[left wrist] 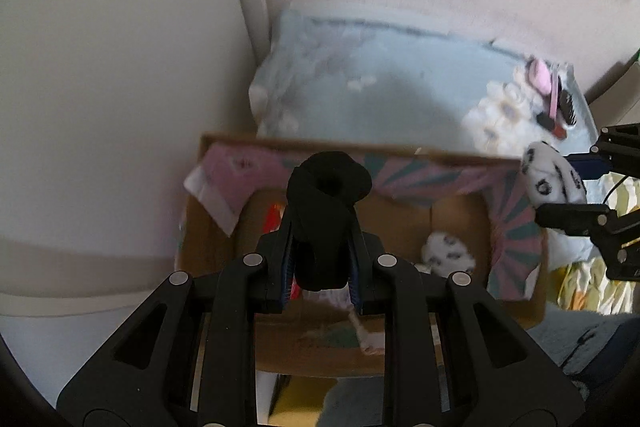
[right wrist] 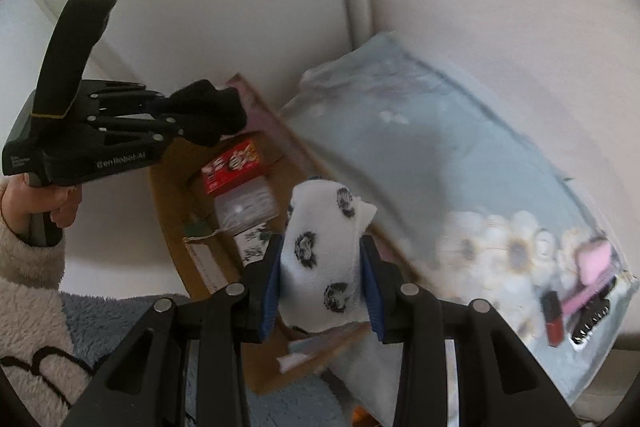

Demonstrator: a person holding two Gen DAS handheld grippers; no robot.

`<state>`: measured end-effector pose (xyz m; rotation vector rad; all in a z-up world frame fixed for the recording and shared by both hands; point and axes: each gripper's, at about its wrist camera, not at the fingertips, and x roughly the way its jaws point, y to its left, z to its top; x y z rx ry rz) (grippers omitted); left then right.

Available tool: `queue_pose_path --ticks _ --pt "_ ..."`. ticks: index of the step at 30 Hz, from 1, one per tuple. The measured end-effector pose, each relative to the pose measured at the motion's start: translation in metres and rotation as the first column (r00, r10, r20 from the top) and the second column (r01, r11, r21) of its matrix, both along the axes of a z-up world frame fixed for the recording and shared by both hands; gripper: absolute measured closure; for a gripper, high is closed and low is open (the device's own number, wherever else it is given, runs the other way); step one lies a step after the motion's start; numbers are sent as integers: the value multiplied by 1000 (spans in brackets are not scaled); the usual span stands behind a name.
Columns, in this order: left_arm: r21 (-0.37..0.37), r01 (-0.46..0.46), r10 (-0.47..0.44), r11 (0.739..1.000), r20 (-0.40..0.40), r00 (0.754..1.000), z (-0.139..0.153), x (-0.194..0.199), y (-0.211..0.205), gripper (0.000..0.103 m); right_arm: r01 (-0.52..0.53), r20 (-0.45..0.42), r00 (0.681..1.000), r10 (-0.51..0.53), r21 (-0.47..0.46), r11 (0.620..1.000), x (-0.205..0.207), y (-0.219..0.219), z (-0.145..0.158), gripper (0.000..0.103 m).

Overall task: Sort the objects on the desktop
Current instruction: 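Carry the hair clip and sock over the box and release both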

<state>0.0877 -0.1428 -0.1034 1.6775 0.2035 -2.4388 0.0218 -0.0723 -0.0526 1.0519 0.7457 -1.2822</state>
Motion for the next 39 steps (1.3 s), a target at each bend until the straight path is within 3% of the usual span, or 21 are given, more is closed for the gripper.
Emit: queue_pose_path --ticks 5,8,13,28,30,31,32,33,34,35,39 --pt "11 -1 1 1000 53 999 -24 8 -5 84 -33 31 999 31 50 998 25 -15 -25 69" --pt "-21 -10 12 1000 73 997 -33 10 -7 84 -42 18 999 41 79 996 31 -17 -33 69" --pt "-5 -3 4 1000 89 996 -44 14 -8 84 -37 17 999 36 116 993 36 -16 -41 69" --pt "3 -10 10 1000 68 998 -40 10 -14 83 12 61 998 -21 150 989 31 -22 -48 68" --pt "10 -7 6 1000 67 998 -39 9 -13 76 11 62 998 -20 140 990 32 -23 -47 62" --pt "1 -5 5 1000 69 998 -39 8 -12 57 15 69 997 -25 136 991 32 -23 -45 55" --pt "-9 -2 3 1000 68 998 -38 7 -11 24 19 86 996 -30 132 991 31 -23 -44 45" --pt "-25 -1 2 1000 60 998 -36 6 -10 8 23 100 994 -36 124 992 30 -22 -41 40" --pt "-42 2 -1 999 30 1000 -30 7 -8 0 31 115 992 -44 111 993 28 -21 -38 31" --pt "-41 8 -7 999 15 1000 -26 8 -6 0 44 126 990 -55 92 995 25 -18 -34 25" --pt "-63 32 -32 998 0 999 -16 6 1 0 80 121 989 -90 78 994 16 -14 -26 23"
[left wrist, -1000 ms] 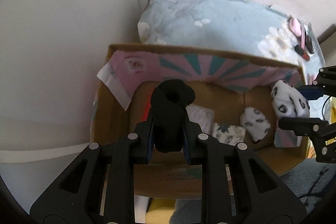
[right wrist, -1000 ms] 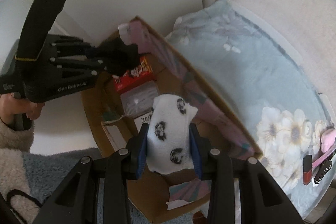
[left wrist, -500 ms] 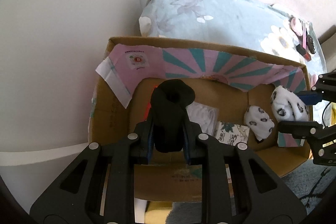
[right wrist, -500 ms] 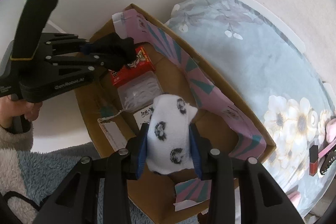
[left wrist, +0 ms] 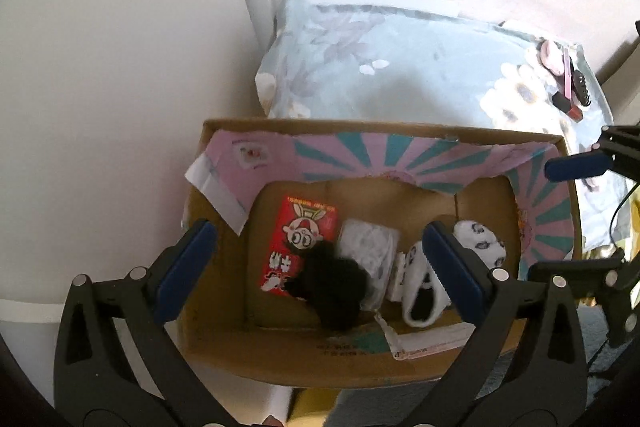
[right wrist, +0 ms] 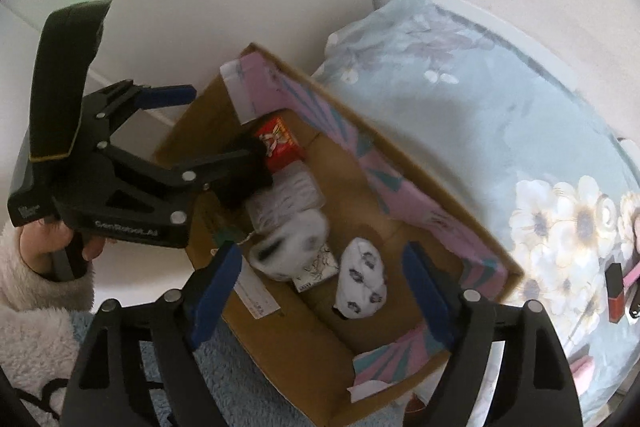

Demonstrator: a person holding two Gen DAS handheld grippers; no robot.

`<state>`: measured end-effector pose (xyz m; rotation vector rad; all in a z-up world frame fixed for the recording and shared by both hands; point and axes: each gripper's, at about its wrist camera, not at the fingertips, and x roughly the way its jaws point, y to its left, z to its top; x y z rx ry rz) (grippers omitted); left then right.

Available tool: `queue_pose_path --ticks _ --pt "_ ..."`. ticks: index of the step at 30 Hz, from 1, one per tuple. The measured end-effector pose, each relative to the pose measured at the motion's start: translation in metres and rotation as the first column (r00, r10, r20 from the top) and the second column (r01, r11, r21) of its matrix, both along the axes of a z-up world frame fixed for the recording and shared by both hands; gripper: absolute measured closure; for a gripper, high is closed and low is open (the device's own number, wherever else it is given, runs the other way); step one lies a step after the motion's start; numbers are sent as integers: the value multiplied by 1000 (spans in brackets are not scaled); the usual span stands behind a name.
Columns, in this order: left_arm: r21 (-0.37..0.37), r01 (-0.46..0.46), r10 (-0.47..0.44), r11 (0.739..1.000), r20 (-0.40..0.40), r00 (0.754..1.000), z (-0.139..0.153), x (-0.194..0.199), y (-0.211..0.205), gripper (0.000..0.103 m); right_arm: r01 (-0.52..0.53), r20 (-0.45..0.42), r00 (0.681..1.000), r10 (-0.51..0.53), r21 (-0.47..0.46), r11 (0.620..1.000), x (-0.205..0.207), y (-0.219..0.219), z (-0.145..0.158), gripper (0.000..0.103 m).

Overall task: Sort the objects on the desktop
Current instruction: 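Carry the hair clip and sock over the box and release both, then move both open tools back toward the floral sheet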

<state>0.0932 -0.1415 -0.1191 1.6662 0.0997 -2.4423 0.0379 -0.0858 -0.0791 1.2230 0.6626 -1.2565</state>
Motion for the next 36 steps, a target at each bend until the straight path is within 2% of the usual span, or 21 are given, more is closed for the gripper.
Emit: queue_pose_path --ticks 9,14,18,22,26,31,36 --pt "8 42 -42 999 -13 999 10 -11 14 0 106 13 994 -106 -13 994 -26 24 7 23" --pt "48 91 -89 995 -32 996 17 -21 33 0 227 52 972 -228 23 974 -53 50 -1 23" --pt "41 159 -157 986 -49 986 26 -33 58 0 306 -4 952 -306 6 952 -72 75 9 23" --pt "30 250 -247 968 -79 966 40 -52 94 0 394 -38 918 -396 -41 918 -103 107 29 23" --pt "21 314 -310 949 -100 945 51 -71 128 0 492 -88 863 -497 -68 868 -142 146 45 23" --pt "4 419 -415 908 -131 900 69 -88 181 0 578 -137 800 -584 -85 812 -189 195 58 23" --pt "7 519 -514 855 -127 849 71 -103 246 0 615 -180 766 -617 -71 785 -221 226 60 23"
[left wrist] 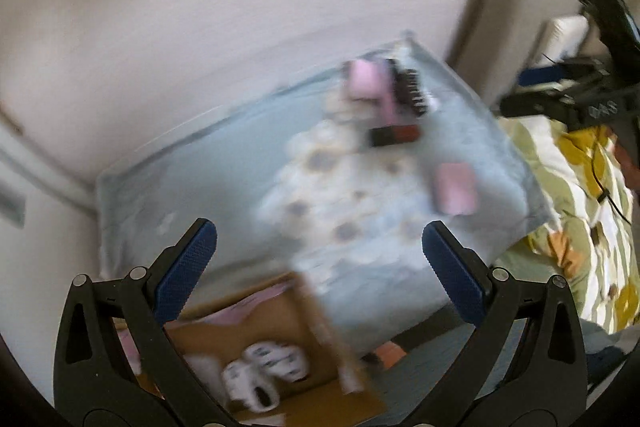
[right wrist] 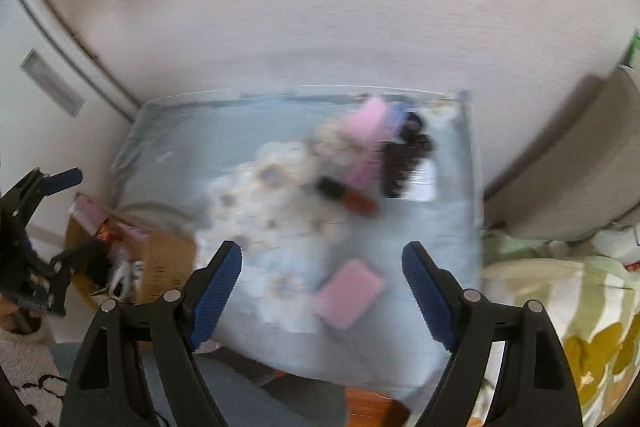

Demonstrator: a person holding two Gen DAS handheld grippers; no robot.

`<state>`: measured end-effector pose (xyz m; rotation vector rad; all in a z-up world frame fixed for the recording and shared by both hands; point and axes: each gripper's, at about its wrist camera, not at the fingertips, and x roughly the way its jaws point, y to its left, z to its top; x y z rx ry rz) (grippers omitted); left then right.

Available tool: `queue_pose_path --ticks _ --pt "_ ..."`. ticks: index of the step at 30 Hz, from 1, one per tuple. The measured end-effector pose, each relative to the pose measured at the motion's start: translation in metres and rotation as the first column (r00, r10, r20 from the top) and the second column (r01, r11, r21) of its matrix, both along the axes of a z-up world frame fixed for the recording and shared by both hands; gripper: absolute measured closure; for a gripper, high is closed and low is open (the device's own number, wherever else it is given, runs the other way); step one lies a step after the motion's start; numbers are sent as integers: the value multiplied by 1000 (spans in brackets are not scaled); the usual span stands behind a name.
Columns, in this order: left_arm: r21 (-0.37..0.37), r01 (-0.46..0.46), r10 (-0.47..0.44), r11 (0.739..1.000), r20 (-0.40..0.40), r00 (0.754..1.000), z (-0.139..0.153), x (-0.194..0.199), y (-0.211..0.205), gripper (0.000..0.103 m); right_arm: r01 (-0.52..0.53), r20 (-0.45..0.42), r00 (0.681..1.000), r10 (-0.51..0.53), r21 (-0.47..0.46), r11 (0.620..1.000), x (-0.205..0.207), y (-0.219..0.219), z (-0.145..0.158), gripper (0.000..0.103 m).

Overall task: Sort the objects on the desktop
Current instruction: 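Move both open tools back toward the floral sheet, then grasp the pink hair tie with the left tool while the right tool grasps the black claw clip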

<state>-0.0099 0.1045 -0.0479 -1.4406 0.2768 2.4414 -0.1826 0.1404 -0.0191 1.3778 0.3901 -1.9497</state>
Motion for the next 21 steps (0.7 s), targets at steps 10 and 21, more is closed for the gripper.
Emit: queue_pose_path --ticks 10,21 --pt "92 84 -92 992 95 991 -77 -8 107 0 -98 -6 995 100 133 986 -59 12 -49 23" --pt "61 80 -88 995 140 986 -154 -18 165 0 -154 92 985 146 88 984 -120 -35 -129 23"
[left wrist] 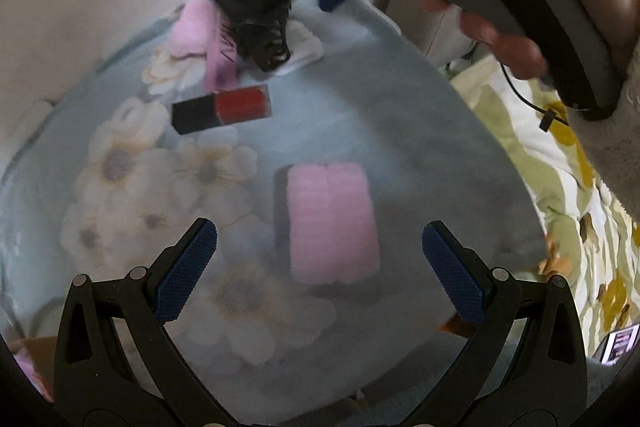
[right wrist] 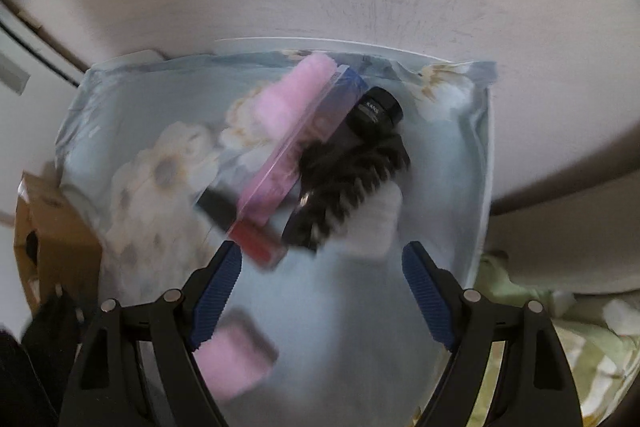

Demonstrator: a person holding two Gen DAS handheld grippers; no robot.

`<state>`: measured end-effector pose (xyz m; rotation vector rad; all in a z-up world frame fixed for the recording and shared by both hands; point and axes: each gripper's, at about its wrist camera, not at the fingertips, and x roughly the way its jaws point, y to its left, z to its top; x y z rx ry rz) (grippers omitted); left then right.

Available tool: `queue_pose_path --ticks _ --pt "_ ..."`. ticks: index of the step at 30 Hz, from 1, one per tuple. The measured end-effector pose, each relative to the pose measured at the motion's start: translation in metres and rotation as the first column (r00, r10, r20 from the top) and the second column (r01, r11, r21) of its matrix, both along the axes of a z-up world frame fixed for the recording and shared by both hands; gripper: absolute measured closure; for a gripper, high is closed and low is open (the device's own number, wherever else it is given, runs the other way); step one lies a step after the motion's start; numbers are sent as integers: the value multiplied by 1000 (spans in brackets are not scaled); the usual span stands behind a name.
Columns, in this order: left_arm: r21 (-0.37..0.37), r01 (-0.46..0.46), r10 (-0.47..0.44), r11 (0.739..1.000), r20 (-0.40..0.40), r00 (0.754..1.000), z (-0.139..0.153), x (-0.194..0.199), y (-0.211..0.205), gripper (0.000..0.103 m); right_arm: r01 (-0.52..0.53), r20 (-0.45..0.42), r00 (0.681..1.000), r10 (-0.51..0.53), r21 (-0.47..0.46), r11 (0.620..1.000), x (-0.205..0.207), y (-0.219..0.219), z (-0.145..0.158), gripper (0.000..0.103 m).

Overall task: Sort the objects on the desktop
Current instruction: 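Grasp the pink hair tie with the left tool while the right tool grasps the black claw clip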

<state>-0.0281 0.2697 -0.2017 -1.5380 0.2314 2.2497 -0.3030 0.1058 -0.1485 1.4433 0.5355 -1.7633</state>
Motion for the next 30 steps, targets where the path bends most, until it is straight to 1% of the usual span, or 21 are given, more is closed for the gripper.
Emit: queue_pose_path --ticks 4,7,10,12,13,15,17,18,19,20,21,22,23,26,30 --pt "-10 -13 13 1000 8 1000 -17 -5 8 0 -25 -46 999 27 42 999 -5 -14 -20 23" --pt "-19 -7 8 1000 13 1000 -26 -7 11 1 -37 -58 998 40 39 999 -6 -14 -26 23" --pt "-14 -12 12 1000 23 1000 -33 -10 9 6 -49 -62 997 50 16 999 -8 -11 -26 23" --pt "1 -18 18 1000 51 999 -39 -13 5 13 -47 -66 997 47 10 999 -10 -9 -27 25" --pt "1 -22 22 1000 36 999 -38 -13 2 15 -46 -57 997 46 -3 999 -12 -7 -27 29" --pt "11 -22 21 1000 34 999 -37 -13 -3 20 -40 -48 998 39 -21 999 -14 -4 -29 34" --pt "13 -18 17 1000 34 999 -36 -13 -6 27 -35 -57 998 33 -32 999 -16 0 -29 44" --pt "13 -16 16 1000 33 999 -36 -12 -7 31 -32 -56 998 30 -41 999 -17 2 -28 46" --pt "10 -16 16 1000 30 999 -35 -12 -8 39 -26 -55 998 22 -59 998 -18 6 -26 54" --pt "10 -18 18 1000 30 999 -34 -12 -9 47 -22 -50 999 18 -70 997 -20 8 -25 66" --pt "15 -21 21 1000 34 999 -33 -12 -11 51 -19 -47 999 15 -75 997 -21 10 -24 69" --pt "30 -29 27 999 43 999 -32 -12 -13 55 -14 -40 999 11 -83 996 -23 13 -24 69" --pt "43 -35 32 998 53 998 -31 -12 -16 57 -14 -33 999 11 -84 996 -23 14 -24 69" --pt "60 -47 43 997 63 997 -30 -11 -20 59 -13 -32 999 9 -103 995 -24 18 -23 69" --pt "54 -38 35 998 52 998 -24 -6 -20 60 4 -26 1000 -7 -130 991 -24 25 -20 69"
